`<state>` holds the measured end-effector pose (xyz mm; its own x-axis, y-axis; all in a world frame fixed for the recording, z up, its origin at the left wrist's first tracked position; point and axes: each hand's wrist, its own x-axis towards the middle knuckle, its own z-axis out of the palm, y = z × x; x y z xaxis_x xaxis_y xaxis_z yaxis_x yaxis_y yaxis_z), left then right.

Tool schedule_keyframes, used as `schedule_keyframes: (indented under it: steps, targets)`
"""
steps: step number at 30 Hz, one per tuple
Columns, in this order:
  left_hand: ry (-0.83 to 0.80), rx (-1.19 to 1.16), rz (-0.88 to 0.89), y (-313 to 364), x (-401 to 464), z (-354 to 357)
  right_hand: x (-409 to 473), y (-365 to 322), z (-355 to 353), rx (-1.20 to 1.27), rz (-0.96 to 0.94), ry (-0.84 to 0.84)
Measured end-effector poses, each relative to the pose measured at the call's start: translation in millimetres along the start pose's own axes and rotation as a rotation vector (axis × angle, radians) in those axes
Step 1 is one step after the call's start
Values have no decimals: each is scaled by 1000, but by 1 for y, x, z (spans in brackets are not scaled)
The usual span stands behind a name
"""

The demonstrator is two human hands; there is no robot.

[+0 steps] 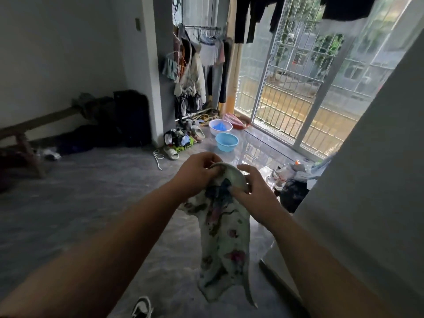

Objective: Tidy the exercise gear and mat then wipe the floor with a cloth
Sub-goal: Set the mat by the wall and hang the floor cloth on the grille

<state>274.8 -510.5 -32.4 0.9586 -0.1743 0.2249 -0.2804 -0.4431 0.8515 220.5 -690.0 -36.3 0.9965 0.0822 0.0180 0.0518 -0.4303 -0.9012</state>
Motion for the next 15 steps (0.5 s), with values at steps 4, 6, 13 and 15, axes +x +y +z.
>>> schedule_keyframes:
  steps: [4,6,13,15]
  targets:
    - [-89,108,34,-15,41,-27,61,-17,33,-177,-85,21]
    - [-92,146,36,-30,70,-47,98,-27,45,-238,-86,67]
    - [-299,329,62,-110,183,-127,230,-69,55,-122,-62,192]
    - [-393,448,76,-136,219,-141,266,-73,51,-88,-46,199]
